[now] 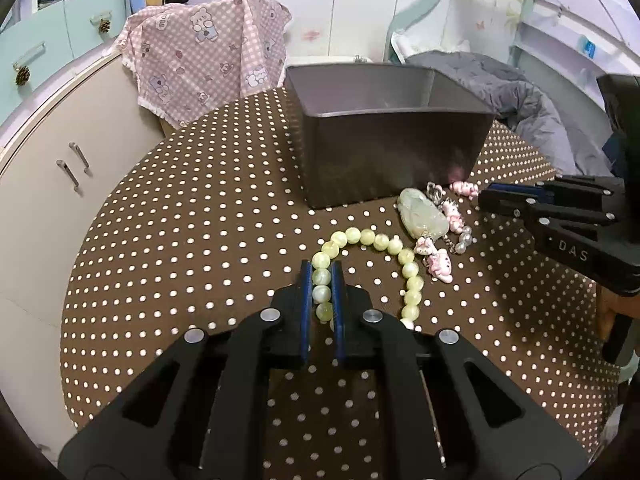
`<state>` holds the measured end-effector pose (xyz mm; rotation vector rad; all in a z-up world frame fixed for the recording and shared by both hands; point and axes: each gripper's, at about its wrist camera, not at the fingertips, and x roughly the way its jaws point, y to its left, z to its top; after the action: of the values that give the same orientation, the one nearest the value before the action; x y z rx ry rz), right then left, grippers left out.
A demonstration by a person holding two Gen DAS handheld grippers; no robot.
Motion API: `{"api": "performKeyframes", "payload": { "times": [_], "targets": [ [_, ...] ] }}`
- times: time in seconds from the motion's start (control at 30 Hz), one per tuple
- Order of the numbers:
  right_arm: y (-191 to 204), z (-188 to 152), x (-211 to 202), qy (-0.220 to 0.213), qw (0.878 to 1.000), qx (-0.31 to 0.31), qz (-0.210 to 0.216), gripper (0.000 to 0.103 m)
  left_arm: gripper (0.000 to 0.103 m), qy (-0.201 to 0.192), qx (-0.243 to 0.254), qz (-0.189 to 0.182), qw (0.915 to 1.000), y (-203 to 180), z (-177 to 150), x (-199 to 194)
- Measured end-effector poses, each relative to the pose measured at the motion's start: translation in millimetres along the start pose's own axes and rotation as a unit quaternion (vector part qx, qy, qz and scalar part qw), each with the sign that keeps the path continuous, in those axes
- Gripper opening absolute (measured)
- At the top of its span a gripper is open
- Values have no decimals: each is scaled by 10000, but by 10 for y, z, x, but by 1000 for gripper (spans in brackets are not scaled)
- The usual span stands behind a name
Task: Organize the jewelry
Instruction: 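Drop the cream bracelet into the box with the left tool while the right tool drops the pink charm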
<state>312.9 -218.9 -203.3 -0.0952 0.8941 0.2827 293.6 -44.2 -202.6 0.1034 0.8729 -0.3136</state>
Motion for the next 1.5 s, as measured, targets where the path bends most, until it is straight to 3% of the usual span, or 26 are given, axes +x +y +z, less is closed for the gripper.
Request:
{"api": "performKeyframes", "payload": {
  "times": [0.63, 1.07, 1.27, 1.5],
  "targets": [
    [33, 307, -915, -870, 9954, -117, 378, 10, 9, -876, -90, -222, 9959, 161, 268, -743],
    [-28, 820, -1269, -1445, 9880, -220, 500, 10, 9, -1699, 276, -240, 9848, 74, 914, -1187],
    [-76, 1111, -1223, -1486, 9859, -142, 755, 10, 9, -1678, 239, -467, 9844, 56, 1175, -1069],
    [-137, 1321, -883, -1122, 9891, 62, 949, 11, 10, -1461, 241, -640, 9869, -34, 1395, -808]
  ]
}}
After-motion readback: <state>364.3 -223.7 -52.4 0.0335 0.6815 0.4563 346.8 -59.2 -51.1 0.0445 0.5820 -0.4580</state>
